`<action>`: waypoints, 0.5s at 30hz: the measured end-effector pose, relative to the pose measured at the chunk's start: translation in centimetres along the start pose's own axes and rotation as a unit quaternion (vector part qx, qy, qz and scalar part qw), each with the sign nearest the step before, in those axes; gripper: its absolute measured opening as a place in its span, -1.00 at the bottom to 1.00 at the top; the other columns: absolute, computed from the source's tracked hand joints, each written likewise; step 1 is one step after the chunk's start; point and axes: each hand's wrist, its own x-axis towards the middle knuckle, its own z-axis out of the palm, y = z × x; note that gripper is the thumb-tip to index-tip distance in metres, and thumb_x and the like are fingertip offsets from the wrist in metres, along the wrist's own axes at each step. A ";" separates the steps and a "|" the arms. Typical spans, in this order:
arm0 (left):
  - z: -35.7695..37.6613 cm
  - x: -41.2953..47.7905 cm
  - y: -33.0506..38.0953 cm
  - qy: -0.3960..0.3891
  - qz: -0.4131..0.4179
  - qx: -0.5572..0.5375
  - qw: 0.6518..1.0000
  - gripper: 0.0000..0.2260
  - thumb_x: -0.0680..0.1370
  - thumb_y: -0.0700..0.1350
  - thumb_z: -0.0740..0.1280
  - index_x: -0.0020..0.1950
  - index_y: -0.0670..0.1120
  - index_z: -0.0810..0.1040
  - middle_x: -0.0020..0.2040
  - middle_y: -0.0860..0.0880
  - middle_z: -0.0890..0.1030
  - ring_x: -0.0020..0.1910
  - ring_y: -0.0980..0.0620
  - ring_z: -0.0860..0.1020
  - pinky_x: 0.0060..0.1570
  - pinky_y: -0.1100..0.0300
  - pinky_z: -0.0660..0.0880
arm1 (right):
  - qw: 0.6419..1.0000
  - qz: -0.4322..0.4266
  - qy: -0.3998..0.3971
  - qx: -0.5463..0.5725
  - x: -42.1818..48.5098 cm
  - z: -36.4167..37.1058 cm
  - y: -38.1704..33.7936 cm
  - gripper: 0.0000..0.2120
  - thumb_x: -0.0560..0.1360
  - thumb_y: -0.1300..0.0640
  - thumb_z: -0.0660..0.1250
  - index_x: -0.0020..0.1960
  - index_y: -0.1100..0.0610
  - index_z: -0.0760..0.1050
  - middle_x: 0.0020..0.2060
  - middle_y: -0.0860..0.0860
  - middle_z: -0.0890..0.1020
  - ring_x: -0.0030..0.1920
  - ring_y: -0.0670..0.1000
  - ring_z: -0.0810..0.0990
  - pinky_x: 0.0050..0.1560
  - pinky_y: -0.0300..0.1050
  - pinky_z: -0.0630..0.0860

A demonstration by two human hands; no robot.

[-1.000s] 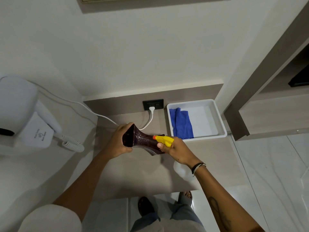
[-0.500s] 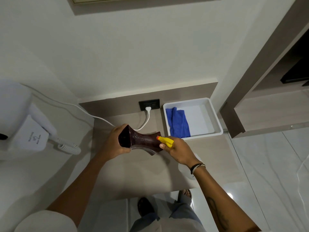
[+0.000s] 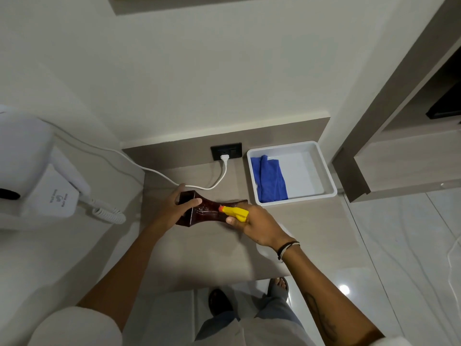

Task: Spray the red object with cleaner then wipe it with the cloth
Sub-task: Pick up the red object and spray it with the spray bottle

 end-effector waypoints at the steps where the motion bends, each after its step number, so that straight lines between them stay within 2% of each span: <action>1: 0.0 -0.1 -0.1 -0.006 0.005 0.002 1.000 -0.37 0.54 0.21 0.51 0.57 0.18 0.41 0.24 0.02 0.57 0.03 0.17 0.61 -0.22 0.37 0.59 | 1.000 0.010 -0.002 0.004 0.1 0.1 0.0 -0.58 0.69 -0.20 0.28 0.47 -0.06 0.56 0.20 0.00 0.72 0.13 0.06 0.68 0.13 0.08 0.65; 3: 0.0 -0.2 -0.2 -0.010 0.017 0.022 1.000 -0.46 0.61 0.17 0.43 0.57 0.19 0.41 0.30 0.01 0.53 0.05 0.19 0.58 -0.25 0.48 0.55 | 1.000 0.025 0.001 -0.002 0.2 0.1 0.1 -0.58 0.68 -0.21 0.28 0.43 -0.03 0.58 0.16 0.02 0.73 0.10 0.08 0.69 0.12 0.16 0.65; 4: 0.0 -0.3 -0.2 -0.010 0.022 0.029 0.999 -0.51 0.63 0.17 0.41 0.56 0.20 0.43 0.33 -0.02 0.53 0.09 0.14 0.59 -0.19 0.45 0.57 | 1.000 0.026 0.005 -0.015 0.1 0.1 0.2 -0.58 0.69 -0.21 0.27 0.45 -0.05 0.57 0.20 0.02 0.73 0.13 0.08 0.69 0.14 0.15 0.65; 7: 0.2 -0.2 -0.6 -0.007 0.024 0.015 1.000 -0.53 0.59 0.15 0.45 0.50 0.18 0.49 0.34 -0.13 0.56 0.23 -0.13 0.63 0.07 0.07 0.67 | 0.999 0.030 0.019 -0.035 0.1 -0.1 0.5 -0.56 0.69 -0.23 0.24 0.52 -0.14 0.52 0.29 -0.01 0.71 0.19 0.06 0.69 0.17 0.08 0.65; 9: 0.1 -0.3 -1.0 -0.018 0.035 0.019 0.999 -0.39 0.46 0.12 0.52 0.50 0.13 0.49 0.33 -0.15 0.57 0.29 -0.17 0.61 0.16 -0.04 0.67 | 0.998 0.047 0.020 -0.026 0.0 -0.3 0.8 -0.55 0.69 -0.23 0.25 0.52 -0.11 0.52 0.28 0.01 0.71 0.19 0.08 0.69 0.16 0.07 0.66; 12: 0.2 -0.4 -1.6 -0.022 0.049 0.054 0.997 -0.08 0.27 -0.05 0.67 0.59 0.06 0.40 0.42 -0.17 0.50 0.43 -0.19 0.50 0.42 -0.23 0.49 | 0.998 0.066 0.010 -0.022 -0.1 -0.3 1.2 -0.50 0.68 -0.24 0.25 0.51 -0.01 0.53 0.26 0.04 0.72 0.20 0.10 0.69 0.17 0.04 0.66; 15: 0.4 -0.6 -1.8 -0.017 0.062 0.070 0.996 0.05 0.18 -0.15 0.72 0.62 0.03 0.35 0.47 -0.15 0.45 0.47 -0.19 0.45 0.46 -0.25 0.43 | 0.998 0.067 0.009 0.000 -0.2 -0.3 1.1 -0.50 0.68 -0.22 0.26 0.50 0.02 0.54 0.27 0.05 0.72 0.20 0.10 0.69 0.20 0.08 0.65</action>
